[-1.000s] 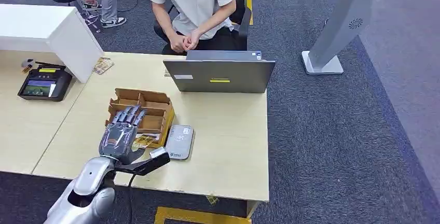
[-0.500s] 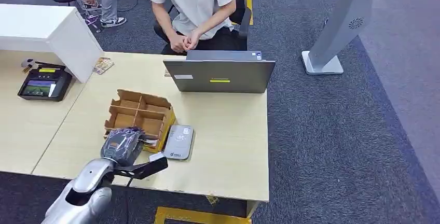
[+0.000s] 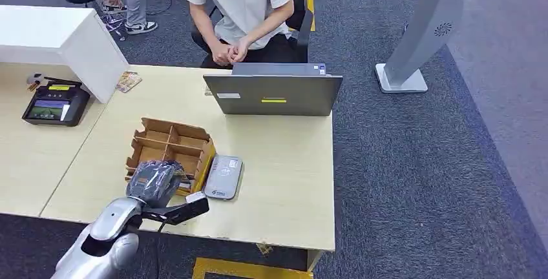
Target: Pass the card to the sensor for recognition and then transmit it.
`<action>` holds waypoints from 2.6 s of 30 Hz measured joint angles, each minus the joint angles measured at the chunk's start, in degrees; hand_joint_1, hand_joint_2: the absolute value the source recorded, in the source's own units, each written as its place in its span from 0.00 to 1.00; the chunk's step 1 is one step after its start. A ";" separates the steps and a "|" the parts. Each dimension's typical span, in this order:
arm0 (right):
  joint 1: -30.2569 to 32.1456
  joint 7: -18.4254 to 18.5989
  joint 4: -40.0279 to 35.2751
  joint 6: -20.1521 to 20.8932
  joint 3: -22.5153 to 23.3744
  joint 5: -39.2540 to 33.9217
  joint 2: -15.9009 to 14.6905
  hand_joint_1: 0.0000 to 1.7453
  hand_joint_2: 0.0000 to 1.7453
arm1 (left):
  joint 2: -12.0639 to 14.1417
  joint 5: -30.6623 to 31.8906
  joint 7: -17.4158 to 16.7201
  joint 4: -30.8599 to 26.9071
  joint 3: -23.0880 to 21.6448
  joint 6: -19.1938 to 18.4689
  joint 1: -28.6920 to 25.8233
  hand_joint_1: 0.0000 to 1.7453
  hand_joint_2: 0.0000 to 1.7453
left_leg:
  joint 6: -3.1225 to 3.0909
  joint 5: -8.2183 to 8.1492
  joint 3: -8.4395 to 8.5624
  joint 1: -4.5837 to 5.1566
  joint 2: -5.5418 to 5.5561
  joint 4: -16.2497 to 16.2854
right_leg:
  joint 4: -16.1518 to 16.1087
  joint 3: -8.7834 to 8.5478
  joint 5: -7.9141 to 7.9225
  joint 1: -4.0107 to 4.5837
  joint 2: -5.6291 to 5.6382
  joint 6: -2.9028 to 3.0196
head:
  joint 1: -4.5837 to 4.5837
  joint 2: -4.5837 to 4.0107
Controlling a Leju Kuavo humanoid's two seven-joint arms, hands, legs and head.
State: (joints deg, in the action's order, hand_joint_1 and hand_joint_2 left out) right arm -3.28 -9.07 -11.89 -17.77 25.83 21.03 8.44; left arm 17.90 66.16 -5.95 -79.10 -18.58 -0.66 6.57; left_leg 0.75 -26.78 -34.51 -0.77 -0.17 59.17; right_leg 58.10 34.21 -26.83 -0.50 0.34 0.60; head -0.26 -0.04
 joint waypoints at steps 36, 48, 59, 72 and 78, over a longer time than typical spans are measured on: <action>-0.15 0.00 0.00 0.22 0.04 1.79 0.00 0.00 0.00 | -0.46 2.80 0.53 -3.24 0.83 12.70 -0.12 1.00 1.00 | 0.00 0.00 0.00 0.01 0.04 0.01 | 0.00 -0.01 0.00 0.00 -0.04 0.00 | 0.02 0.00; -0.39 0.00 0.00 0.17 0.13 2.80 0.00 0.00 0.00 | -1.71 3.69 3.76 -10.12 3.39 20.42 -0.73 1.00 1.00 | 0.00 0.00 0.00 0.00 0.04 0.00 | 0.00 -0.01 0.00 0.00 -0.04 0.00 | 0.00 0.00; -0.39 0.00 0.00 0.13 0.22 2.93 0.02 0.00 0.00 | -1.90 3.67 4.22 -12.04 4.37 21.31 -1.43 1.00 1.00 | 0.00 0.00 -0.01 0.00 0.05 0.00 | 0.00 -0.02 0.00 0.00 -0.05 0.00 | 0.02 0.00; -0.92 1.51 0.00 0.28 0.09 6.01 0.04 0.00 0.00 | -1.88 6.58 4.26 -9.09 6.32 25.05 4.95 1.00 1.00 | 0.02 0.12 -0.04 -0.01 0.26 0.02 | 0.00 -0.01 0.02 0.00 -0.24 0.00 | 0.02 0.00; -2.51 3.74 -0.02 0.98 -1.33 9.31 0.37 0.00 0.00 | -1.51 11.56 4.26 7.72 6.84 27.69 21.45 1.00 1.00 | 0.09 0.38 -0.06 -0.02 0.27 0.02 | 0.02 0.03 0.28 0.02 -0.25 0.07 | 0.00 0.00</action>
State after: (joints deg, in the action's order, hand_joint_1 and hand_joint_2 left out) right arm -5.78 -5.34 -11.91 -16.79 24.50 30.34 8.81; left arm 16.39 77.72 -1.68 -71.38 -11.74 27.03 28.02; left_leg 0.84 -26.40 -34.57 -0.79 0.10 59.19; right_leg 58.12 34.24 -26.55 -0.49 0.09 0.66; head -0.26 -0.04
